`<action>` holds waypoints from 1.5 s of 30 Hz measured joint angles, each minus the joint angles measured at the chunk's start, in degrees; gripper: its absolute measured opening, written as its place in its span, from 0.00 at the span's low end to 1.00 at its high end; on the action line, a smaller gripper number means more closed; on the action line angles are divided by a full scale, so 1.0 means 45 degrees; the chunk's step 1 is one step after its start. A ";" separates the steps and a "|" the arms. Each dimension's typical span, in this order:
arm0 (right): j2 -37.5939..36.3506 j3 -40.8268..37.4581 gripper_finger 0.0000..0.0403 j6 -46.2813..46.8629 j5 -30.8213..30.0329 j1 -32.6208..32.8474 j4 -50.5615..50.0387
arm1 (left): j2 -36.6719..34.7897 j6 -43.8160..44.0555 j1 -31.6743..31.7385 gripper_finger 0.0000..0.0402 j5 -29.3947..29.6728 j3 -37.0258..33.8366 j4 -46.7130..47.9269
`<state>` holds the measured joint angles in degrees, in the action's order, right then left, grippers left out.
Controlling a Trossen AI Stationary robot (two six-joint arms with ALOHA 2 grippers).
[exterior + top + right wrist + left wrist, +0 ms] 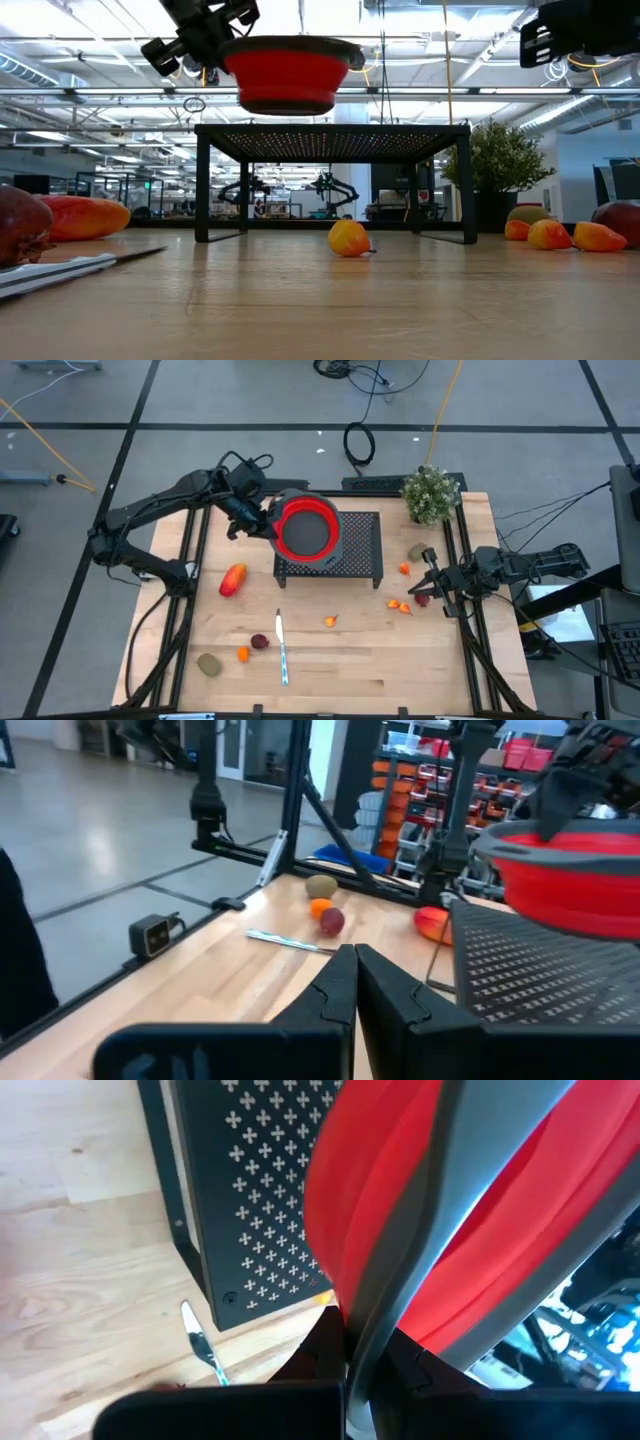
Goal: Pick & Place Fruit
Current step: Put the strainer on the shelf
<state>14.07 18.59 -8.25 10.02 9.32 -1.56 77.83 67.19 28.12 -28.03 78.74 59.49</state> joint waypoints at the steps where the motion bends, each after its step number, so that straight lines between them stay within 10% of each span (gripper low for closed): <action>1: -0.0088 -0.0087 0.00 0.0014 0.0156 0.0000 0.0003 | 0.0078 0.0054 0.0025 0.01 -0.0013 0.0002 -0.0025; 45: -0.0308 -0.0574 0.00 0.1019 0.0165 0.0000 -0.0044 | 0.1377 -0.0158 0.0043 0.03 -0.0418 -0.0005 -0.0137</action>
<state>12.69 16.01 -3.66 10.76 9.32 -1.76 84.03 66.48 28.32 -29.91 78.72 58.87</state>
